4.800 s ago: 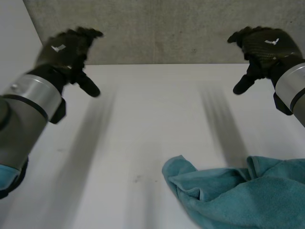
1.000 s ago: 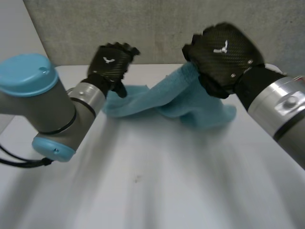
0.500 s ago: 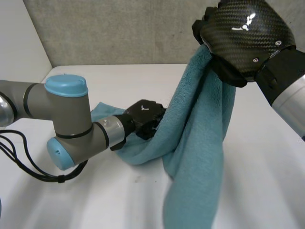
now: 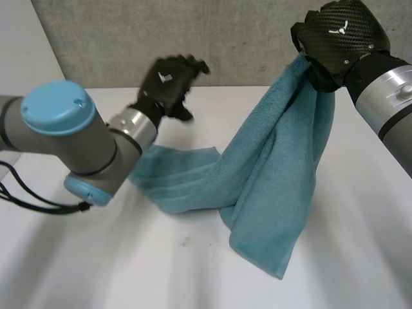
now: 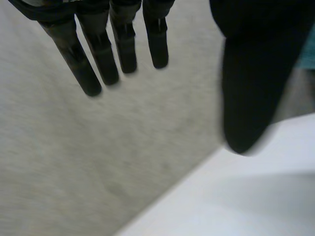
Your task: Fold the laundry
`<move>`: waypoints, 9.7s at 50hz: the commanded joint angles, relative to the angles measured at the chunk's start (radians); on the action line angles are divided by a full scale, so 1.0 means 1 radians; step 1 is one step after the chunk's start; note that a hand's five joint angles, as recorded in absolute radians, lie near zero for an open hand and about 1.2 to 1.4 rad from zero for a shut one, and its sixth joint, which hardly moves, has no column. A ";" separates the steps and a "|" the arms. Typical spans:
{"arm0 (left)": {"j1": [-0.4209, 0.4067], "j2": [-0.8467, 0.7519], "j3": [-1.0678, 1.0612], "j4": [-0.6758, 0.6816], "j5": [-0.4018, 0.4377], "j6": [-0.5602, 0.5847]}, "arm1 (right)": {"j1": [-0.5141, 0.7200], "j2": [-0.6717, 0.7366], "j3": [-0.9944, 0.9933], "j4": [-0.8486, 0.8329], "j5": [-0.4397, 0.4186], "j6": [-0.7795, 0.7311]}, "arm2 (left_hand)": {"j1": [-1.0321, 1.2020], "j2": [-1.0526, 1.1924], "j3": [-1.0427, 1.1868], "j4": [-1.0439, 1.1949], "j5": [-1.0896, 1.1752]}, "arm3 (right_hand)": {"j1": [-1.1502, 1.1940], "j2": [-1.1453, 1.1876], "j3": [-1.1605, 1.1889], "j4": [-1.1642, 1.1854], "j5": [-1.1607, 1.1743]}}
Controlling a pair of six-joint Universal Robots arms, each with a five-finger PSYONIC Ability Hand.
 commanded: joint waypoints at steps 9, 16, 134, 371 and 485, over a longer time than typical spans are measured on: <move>-0.004 -0.210 0.097 -0.429 0.547 -0.154 | 0.024 -0.167 0.039 -0.005 -0.073 0.033 | -0.093 -0.098 -0.099 -0.097 -0.094 | 0.415 0.218 0.211 0.204 0.236; -0.004 -0.238 0.117 -0.485 0.612 -0.158 | 0.021 -0.155 0.039 -0.008 -0.073 0.027 | 0.539 0.533 0.532 0.534 0.537 | 0.415 0.218 0.211 0.204 0.236; 0.094 0.066 -0.433 0.044 -0.230 -0.017 | -0.073 0.205 0.344 -0.209 -0.011 -0.076 | 0.826 0.821 0.820 0.822 0.825 | 0.415 0.218 0.211 0.204 0.236; 0.238 0.301 -0.754 0.251 -0.199 0.250 | -0.122 0.521 -0.229 0.414 -0.191 -0.473 | 1.002 0.996 0.995 0.998 1.001 | -0.436 -0.632 -0.639 -0.646 -0.614; 0.235 0.299 -0.755 0.250 -0.199 0.256 | -0.125 0.650 -0.369 0.331 -0.074 -0.149 | 1.002 0.996 0.995 0.998 1.001 | -0.438 -0.635 -0.642 -0.649 -0.617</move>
